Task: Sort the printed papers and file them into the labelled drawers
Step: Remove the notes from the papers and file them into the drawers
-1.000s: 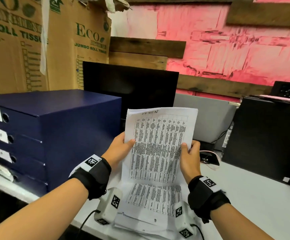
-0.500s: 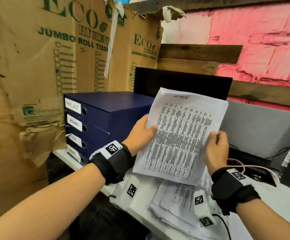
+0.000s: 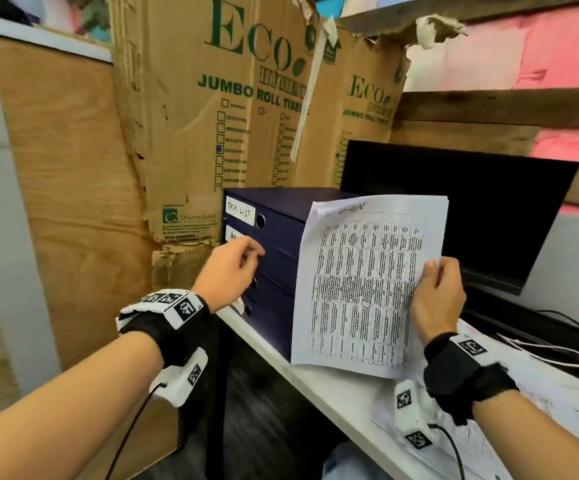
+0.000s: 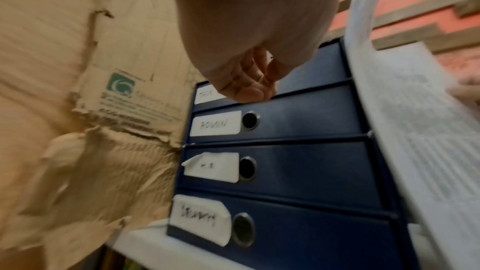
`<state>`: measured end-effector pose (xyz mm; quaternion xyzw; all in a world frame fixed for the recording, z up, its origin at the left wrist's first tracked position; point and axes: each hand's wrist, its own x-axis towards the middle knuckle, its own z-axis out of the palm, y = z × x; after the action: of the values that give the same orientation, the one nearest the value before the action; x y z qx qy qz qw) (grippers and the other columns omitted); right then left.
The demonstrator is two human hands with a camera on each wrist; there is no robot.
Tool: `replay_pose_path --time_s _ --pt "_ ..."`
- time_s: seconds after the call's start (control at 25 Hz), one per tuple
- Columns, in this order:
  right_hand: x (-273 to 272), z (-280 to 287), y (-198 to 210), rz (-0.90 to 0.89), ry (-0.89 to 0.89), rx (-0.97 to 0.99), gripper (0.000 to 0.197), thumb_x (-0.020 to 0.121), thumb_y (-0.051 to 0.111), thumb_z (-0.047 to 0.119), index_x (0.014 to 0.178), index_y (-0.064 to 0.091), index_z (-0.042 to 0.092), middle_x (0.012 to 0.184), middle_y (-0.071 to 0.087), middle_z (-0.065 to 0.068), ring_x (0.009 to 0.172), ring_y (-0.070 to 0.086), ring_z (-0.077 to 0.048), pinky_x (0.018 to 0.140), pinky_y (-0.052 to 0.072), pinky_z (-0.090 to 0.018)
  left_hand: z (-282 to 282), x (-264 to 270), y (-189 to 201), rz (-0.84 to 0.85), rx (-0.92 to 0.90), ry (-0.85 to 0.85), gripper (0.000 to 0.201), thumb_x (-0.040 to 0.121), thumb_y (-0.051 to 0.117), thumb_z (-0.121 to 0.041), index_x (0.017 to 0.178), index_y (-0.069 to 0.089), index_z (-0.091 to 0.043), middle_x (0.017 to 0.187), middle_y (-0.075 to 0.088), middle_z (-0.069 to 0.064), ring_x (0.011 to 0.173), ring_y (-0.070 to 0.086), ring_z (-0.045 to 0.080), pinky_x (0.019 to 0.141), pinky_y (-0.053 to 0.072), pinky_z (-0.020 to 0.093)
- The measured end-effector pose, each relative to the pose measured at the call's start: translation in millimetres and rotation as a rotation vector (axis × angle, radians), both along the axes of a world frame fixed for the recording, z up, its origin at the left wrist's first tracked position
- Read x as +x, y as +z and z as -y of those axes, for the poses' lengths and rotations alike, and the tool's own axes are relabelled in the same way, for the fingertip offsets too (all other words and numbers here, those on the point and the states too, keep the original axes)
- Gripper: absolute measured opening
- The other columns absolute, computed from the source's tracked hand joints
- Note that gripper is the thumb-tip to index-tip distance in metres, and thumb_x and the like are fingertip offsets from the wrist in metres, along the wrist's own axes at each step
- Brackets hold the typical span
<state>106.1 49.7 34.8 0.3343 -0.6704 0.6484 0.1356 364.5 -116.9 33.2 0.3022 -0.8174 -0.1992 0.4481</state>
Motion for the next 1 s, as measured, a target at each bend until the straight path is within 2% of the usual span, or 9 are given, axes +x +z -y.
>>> replay_pose_path --time_s 0.12,0.16,0.28,0.4,0.48,0.64,0.72,0.88,1.0 --pt "-1.6 2.0 -5.6 -0.004 0.022 0.02 0.016 0.103 0.039 0.018 0.095 0.049 0.008 0.074 0.051 -0.002 0.066 0.044 -0.019 0.054 0.03 -0.03 18.4 8.4 -20.1 0.098 0.042 0.041 0.016 0.096 0.048 -0.013 0.101 0.059 -0.024 0.078 0.06 -0.008 0.063 0.054 0.008 0.06 0.038 0.019" --pt "-3.5 2.9 -8.6 -0.004 0.016 0.032 0.016 0.103 0.039 0.018 0.094 0.049 0.009 0.072 0.05 0.0 0.065 0.043 -0.018 0.055 0.034 -0.027 20.6 6.1 -24.3 0.098 0.051 0.031 0.017 0.097 0.048 -0.014 0.105 0.06 -0.023 0.08 0.06 -0.006 0.065 0.055 0.01 0.06 0.038 0.017" --pt "-6.1 4.2 -15.7 0.0 -0.005 0.056 0.017 0.103 0.039 0.02 0.093 0.048 0.01 0.069 0.049 0.004 0.064 0.045 -0.016 0.06 0.036 -0.032 21.8 -7.3 -29.4 0.024 0.106 -0.019 0.023 0.097 0.048 -0.013 0.114 0.056 -0.024 0.083 0.059 -0.002 0.063 0.055 0.01 0.059 0.039 0.012" --pt "-6.0 2.2 -17.6 -0.005 -0.025 0.066 0.016 0.103 0.039 0.021 0.093 0.048 0.011 0.069 0.048 0.006 0.062 0.044 -0.01 0.063 0.033 -0.03 26.6 -19.5 -31.9 -0.06 0.204 0.006 0.019 0.096 0.047 -0.011 0.107 0.058 -0.021 0.077 0.056 -0.001 0.065 0.053 0.015 0.065 0.041 0.026" --pt "-4.7 0.6 -16.2 -0.007 -0.028 0.074 0.017 0.103 0.039 0.02 0.093 0.048 0.01 0.069 0.047 0.005 0.061 0.043 -0.01 0.062 0.031 -0.03 33.2 -24.2 -34.3 -0.069 0.267 0.03 0.017 0.095 0.047 -0.012 0.106 0.058 -0.016 0.078 0.055 0.0 0.066 0.052 0.017 0.067 0.04 0.028" --pt "0.9 0.5 -12.6 -0.017 -0.033 0.088 0.017 0.103 0.039 0.02 0.094 0.049 0.01 0.07 0.048 0.007 0.062 0.044 -0.011 0.064 0.032 -0.029 38.5 -28.5 -33.1 -0.007 0.383 -0.034 0.033 0.096 0.049 -0.015 0.129 0.049 -0.011 0.072 0.05 0.001 0.065 0.049 0.016 0.072 0.045 0.034" --pt "5.9 0.1 -9.3 -0.025 -0.036 0.087 0.016 0.103 0.04 0.019 0.096 0.05 0.01 0.071 0.048 0.008 0.066 0.045 -0.016 0.066 0.031 -0.027 38.3 -27.9 -28.9 0.047 0.403 -0.033 0.035 0.098 0.047 -0.014 0.133 0.048 -0.008 0.069 0.048 0.002 0.066 0.049 0.019 0.074 0.049 0.037" --pt "15.9 1.9 9.4 -0.004 -0.017 0.036 0.015 0.103 0.04 0.02 0.098 0.05 0.01 0.075 0.049 0.006 0.075 0.046 -0.017 0.062 0.028 -0.023 36.2 -7.1 -14.5 0.112 0.377 -0.057 0.024 0.099 0.044 -0.011 0.119 0.055 -0.009 0.071 0.048 0.007 0.064 0.047 0.023 0.061 0.044 0.03" --pt "29.3 12.2 36.7 -0.027 0.032 -0.02 0.013 0.103 0.04 0.021 0.094 0.045 0.012 0.081 0.049 -0.001 0.073 0.044 -0.015 0.061 0.028 -0.024 35.7 34.0 -6.0 0.108 0.388 -0.107 0.022 0.101 0.043 -0.02 0.099 0.062 -0.008 0.087 0.055 0.012 0.08 0.051 0.022 0.072 0.047 0.032"
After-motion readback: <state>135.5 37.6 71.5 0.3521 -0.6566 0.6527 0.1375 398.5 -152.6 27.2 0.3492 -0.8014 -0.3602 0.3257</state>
